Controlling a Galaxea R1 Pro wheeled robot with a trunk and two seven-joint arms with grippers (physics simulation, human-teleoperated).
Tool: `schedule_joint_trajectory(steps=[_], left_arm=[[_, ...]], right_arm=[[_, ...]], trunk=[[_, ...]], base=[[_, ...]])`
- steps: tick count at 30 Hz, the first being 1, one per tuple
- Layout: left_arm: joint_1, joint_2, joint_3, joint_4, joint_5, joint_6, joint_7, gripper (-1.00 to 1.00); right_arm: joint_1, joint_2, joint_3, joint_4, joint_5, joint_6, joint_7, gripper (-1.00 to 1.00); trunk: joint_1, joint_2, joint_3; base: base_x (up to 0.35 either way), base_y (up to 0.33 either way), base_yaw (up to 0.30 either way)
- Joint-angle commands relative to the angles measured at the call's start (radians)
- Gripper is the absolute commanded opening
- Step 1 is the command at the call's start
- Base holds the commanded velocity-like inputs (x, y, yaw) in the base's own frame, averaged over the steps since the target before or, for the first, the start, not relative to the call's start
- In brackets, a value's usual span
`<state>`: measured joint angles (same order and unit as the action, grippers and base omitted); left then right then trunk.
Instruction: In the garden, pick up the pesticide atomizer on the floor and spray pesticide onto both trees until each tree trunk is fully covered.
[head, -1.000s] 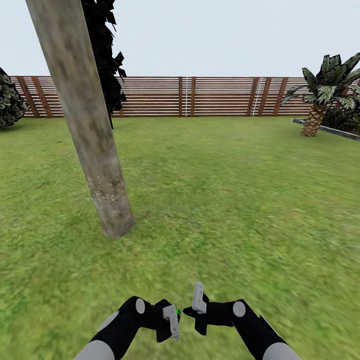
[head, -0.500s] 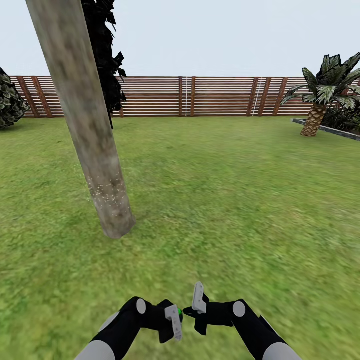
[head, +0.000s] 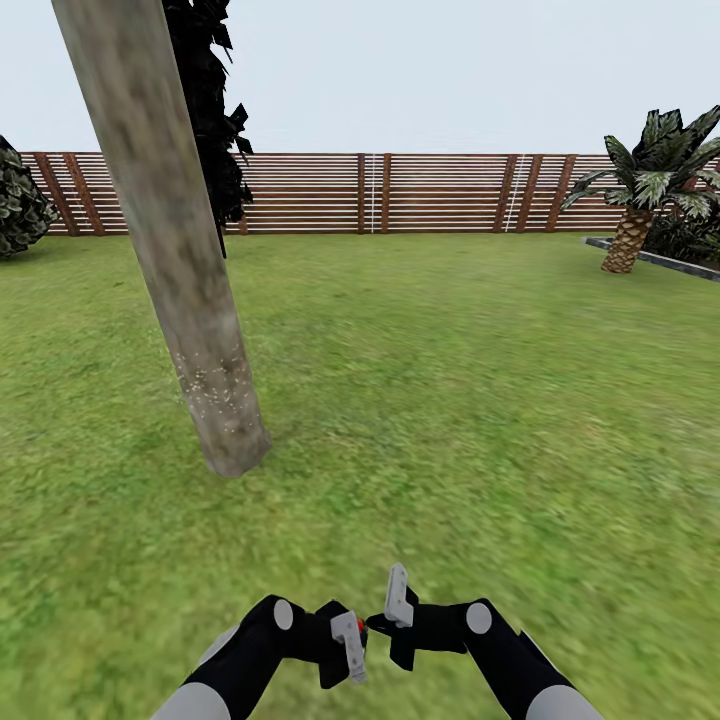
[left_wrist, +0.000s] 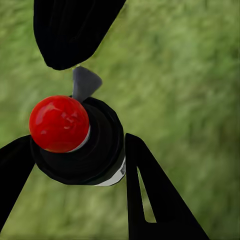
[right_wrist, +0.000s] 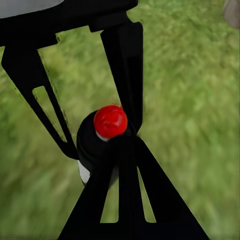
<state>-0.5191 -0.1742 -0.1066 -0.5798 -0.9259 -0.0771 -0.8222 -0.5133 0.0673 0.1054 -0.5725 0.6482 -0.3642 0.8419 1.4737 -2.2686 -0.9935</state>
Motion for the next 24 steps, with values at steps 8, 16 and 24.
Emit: schedule_joint_trajectory(steps=[8, 16, 24], left_arm=[[0.008, 0.136, -0.002, -0.003, -0.029, -0.008, 0.006, -1.0], [0.014, 0.263, 0.078, 0.013, 0.002, -0.002, 0.11, -1.0], [0.077, 0.246, 0.284, 0.325, 0.416, -0.142, 0.657, -1.0]], right_arm=[[0.0, -0.002, -0.001, 0.001, 0.008, -0.006, 0.001, 1.0], [0.004, -0.032, -0.007, 0.04, 0.007, -0.01, -0.062, 1.0], [0.008, -0.082, -0.009, 0.513, -0.126, -0.043, -0.879, 1.0]], trunk=[[0.0, 0.0, -0.001], [0.0, 0.0, -0.001], [0.0, 0.0, -0.001]], base=[[0.0, 0.0, 0.0], [0.0, 0.0, 0.0], [0.0, 0.0, 0.0]])
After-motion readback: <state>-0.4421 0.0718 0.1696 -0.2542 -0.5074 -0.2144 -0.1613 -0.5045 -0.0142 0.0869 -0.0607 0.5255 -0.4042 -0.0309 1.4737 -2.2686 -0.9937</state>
